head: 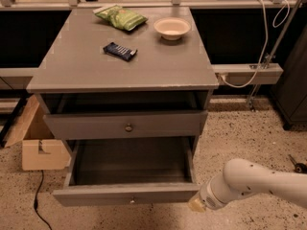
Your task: Close middle drawer
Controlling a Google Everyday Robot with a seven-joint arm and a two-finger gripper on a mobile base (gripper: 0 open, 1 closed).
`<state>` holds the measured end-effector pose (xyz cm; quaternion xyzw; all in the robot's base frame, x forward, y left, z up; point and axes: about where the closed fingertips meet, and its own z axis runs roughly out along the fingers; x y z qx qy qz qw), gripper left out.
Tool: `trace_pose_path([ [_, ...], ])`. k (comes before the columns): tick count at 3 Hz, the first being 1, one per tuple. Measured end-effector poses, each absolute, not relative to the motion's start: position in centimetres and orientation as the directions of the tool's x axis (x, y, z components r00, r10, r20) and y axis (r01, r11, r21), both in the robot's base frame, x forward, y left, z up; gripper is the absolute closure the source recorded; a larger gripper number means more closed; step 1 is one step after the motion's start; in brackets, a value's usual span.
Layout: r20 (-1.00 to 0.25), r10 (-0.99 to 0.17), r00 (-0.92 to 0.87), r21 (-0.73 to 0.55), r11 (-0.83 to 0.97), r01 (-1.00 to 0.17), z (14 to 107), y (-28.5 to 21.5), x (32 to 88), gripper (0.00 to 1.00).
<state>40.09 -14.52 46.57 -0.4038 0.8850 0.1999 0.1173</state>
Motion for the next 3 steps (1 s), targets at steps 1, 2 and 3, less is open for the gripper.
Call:
trace_pose_path([
  [1,-0.368,-0.668,-0.647,0.262,0.593,-0.761,46.5,-14.5,40.0,1.00],
  [2,-0.373,-0.663,-0.649,0.250,0.601,-0.759,44.1,-14.3,40.2,1.00],
  [3,-0.409,-0.659,-0.631,0.215,0.602,-0.769,41.1,-14.2,42.1,1.00],
])
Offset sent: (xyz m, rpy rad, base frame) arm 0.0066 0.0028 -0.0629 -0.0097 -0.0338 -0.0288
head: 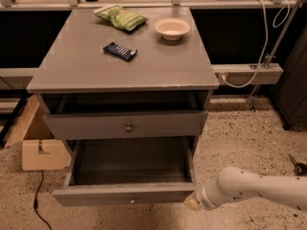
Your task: Close middle drawer
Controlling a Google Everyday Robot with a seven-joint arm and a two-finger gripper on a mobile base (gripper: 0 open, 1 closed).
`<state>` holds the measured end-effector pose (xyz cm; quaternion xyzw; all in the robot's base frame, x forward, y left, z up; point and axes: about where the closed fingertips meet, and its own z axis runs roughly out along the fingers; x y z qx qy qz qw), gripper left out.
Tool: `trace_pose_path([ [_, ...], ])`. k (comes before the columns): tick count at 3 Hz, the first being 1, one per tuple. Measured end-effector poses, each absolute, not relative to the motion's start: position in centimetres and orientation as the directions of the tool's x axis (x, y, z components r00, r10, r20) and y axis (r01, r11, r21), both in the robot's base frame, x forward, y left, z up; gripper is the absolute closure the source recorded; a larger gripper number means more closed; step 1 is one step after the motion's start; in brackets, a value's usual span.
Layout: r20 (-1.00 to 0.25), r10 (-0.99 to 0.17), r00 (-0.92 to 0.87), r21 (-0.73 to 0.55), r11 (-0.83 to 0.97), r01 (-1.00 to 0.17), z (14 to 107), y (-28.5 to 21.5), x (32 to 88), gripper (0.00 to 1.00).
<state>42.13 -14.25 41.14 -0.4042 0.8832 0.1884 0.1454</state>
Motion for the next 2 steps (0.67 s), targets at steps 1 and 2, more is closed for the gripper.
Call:
trace_pose_path([
  [1,-0.445,-0.657,-0.608,0.184,0.597,-0.781,39.50,-13.65,44.15,1.00],
  [2,-0.454,-0.657,-0.603,0.181,0.594,-0.784,39.37,-13.49,44.50,1.00],
])
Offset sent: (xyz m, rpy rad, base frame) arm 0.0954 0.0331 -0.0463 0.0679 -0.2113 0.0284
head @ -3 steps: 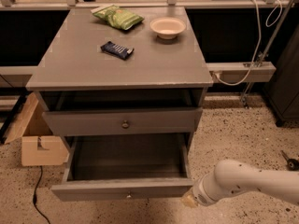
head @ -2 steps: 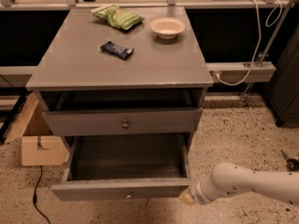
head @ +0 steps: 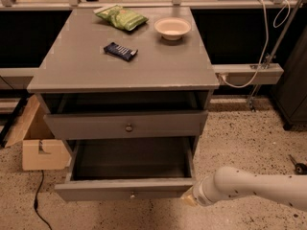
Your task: Close middle drawer
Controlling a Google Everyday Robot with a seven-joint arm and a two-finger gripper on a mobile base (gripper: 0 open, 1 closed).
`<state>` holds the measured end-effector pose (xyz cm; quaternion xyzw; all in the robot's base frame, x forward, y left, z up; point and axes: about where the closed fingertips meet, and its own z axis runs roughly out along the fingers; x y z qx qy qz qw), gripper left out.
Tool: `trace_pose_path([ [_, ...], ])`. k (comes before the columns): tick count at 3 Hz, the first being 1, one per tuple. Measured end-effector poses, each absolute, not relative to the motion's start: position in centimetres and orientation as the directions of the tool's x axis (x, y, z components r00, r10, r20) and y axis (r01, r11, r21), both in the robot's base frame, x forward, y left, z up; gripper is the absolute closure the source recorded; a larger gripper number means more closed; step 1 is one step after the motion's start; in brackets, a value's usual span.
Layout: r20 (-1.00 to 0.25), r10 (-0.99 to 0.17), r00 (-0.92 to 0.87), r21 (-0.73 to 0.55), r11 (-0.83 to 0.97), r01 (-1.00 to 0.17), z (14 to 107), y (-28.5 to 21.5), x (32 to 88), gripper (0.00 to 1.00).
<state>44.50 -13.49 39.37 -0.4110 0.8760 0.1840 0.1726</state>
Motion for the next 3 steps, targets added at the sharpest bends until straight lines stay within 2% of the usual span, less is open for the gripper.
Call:
trace_pose_path([
  [2,-0.497,-0.653,-0.571,0.160,0.578,-0.800,38.7,-12.6,46.2,1.00],
  [3,-0.541,-0.696,-0.473,0.101,0.504,-0.858,38.9,-11.6,47.8,1.00],
])
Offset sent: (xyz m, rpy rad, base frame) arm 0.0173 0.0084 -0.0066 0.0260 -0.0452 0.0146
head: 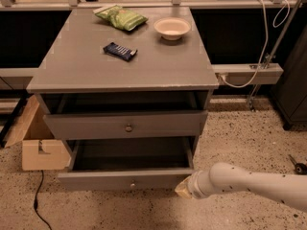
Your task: Close middle drawer
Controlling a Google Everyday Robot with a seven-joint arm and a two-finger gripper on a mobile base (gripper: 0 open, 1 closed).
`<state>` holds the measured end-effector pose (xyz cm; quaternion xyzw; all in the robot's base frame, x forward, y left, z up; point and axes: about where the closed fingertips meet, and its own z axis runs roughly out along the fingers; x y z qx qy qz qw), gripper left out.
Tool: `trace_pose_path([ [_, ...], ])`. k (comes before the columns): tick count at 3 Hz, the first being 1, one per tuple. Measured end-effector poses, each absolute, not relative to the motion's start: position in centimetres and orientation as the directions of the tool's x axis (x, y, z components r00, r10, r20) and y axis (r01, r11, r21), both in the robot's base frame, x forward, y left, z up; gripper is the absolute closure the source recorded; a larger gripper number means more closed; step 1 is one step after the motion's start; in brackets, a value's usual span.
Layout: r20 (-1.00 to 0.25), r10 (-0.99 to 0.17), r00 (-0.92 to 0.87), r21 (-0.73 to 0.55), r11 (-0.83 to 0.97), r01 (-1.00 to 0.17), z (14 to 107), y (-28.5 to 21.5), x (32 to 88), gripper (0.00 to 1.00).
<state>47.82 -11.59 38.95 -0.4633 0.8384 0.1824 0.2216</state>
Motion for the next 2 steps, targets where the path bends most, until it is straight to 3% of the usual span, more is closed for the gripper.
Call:
trace_pose_path([
  [1,-0.619,-0.722,-0.310,0.013,0.385,-0.923,39.22,-9.91,50.61,1.00],
  [2,-0.638,-0.723,-0.265,-0.016,0.357,-0.934,39.33,-9.64,51.38,1.00],
])
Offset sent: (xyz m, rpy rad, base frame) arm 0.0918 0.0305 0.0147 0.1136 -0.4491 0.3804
